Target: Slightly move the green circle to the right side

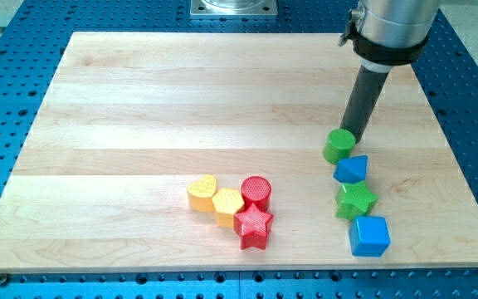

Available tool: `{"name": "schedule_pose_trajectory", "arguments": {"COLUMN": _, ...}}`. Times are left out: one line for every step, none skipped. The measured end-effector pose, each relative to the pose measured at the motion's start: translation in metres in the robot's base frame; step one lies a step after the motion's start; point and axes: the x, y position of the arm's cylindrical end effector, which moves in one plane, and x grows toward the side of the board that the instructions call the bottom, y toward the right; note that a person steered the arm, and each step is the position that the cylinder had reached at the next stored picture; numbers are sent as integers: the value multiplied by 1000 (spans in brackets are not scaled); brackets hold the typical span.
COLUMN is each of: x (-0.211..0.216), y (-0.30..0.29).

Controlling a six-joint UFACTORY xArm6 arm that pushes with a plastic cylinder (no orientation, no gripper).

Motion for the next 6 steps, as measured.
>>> {"name": "schedule_pose_trajectory", "arguments": {"x": -23, "y": -15}}
{"name": "schedule_pose_trajectory", "arguments": {"x": -23, "y": -66}}
{"name": "schedule_pose_trajectory", "arguments": {"x": 9, "y": -67}}
{"name": "schedule_pose_trajectory", "arguments": {"x": 13, "y": -61}}
{"name": "schedule_pose_trajectory", "arguments": {"x": 16, "y": -56}}
{"name": "schedule_pose_trajectory", "arguments": {"x": 16, "y": -46}}
